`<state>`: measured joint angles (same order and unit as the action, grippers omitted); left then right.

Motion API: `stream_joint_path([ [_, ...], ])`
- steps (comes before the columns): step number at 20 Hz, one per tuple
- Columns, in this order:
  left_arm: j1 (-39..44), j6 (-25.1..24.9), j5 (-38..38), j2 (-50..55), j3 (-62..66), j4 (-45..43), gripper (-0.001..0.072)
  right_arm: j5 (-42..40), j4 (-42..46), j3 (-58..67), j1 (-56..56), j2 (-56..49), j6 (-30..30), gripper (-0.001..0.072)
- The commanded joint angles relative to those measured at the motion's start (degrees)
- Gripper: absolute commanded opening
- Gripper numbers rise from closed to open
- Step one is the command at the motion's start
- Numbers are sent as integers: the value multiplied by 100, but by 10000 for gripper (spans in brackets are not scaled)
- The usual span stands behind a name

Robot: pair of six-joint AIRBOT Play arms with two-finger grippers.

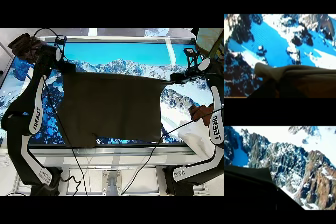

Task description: Fold the shirts.

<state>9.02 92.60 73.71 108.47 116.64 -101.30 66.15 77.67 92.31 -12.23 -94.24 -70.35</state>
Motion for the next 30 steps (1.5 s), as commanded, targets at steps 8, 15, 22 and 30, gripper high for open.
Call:
stream_joint_path([
  [8,-39,-562,3012,17,-1233,1537,12,2555,-737,94,492,-28,-61,21],
  [15,-42,-551,2618,24,-1541,1016,15,2802,-216,-920,494,-28,-457,23],
  [22,-42,-389,2310,24,-1539,671,28,2332,-153,-1690,494,-28,-470,24],
  [30,-44,-387,2317,-7,-1451,439,513,2024,-391,-1749,490,90,-466,276],
])
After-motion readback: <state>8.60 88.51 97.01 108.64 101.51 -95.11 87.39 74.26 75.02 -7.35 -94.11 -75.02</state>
